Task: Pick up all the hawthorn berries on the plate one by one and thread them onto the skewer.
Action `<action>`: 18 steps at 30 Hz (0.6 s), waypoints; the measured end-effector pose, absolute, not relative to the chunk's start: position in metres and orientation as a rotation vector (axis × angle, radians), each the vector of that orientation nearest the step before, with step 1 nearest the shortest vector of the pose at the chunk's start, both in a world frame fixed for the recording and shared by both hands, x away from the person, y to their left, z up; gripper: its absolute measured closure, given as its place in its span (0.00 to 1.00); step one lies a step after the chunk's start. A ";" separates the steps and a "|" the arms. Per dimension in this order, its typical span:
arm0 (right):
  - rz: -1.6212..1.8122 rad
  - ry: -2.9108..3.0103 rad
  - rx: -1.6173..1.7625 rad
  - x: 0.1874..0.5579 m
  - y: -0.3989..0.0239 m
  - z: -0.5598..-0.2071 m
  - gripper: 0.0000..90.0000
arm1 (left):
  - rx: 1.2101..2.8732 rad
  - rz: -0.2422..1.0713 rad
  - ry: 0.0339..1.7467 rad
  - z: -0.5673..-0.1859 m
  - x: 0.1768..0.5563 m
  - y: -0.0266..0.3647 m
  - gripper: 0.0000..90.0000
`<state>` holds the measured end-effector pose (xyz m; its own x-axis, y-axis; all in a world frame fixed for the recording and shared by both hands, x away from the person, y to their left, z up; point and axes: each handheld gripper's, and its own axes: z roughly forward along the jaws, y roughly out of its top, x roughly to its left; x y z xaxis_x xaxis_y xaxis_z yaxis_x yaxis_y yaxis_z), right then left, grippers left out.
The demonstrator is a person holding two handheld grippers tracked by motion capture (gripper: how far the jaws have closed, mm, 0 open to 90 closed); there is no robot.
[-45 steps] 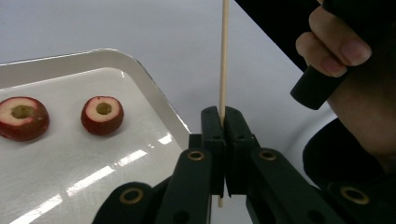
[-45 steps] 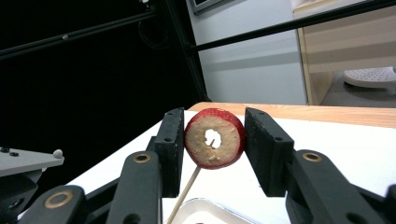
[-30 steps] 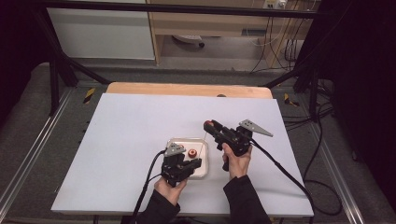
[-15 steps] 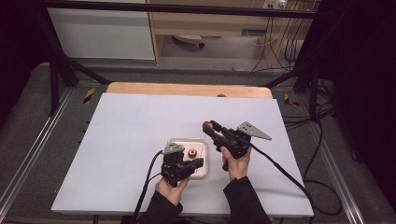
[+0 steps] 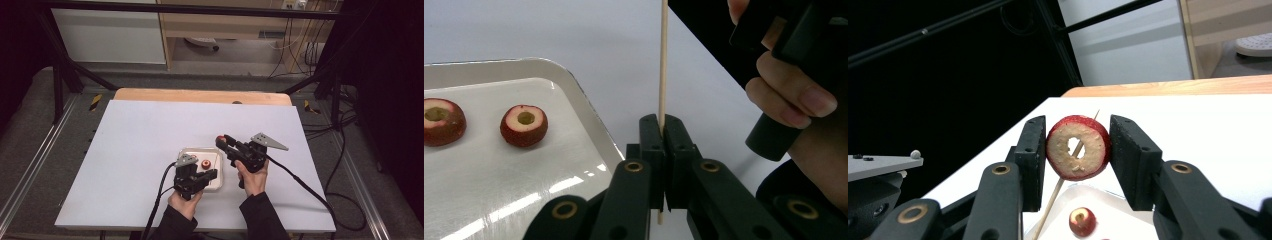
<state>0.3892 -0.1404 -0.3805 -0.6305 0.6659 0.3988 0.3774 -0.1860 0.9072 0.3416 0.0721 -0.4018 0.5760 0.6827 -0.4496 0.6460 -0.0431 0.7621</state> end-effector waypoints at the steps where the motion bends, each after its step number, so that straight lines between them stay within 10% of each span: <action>1: 1.908 1.853 1.220 0.388 -0.140 -0.380 0.67 | 1.718 0.044 1.097 -0.401 0.342 0.073 0.98; 18: 1.867 1.997 1.164 0.372 -0.130 -0.391 0.67 | 1.756 0.108 1.051 -0.389 0.354 0.078 0.98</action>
<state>0.3720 -0.1303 -0.3907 -0.6807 0.6292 0.3751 0.4167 -0.0885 0.9047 0.3541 0.0778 -0.3890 0.6118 0.6888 -0.3890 0.5949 -0.0765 0.8002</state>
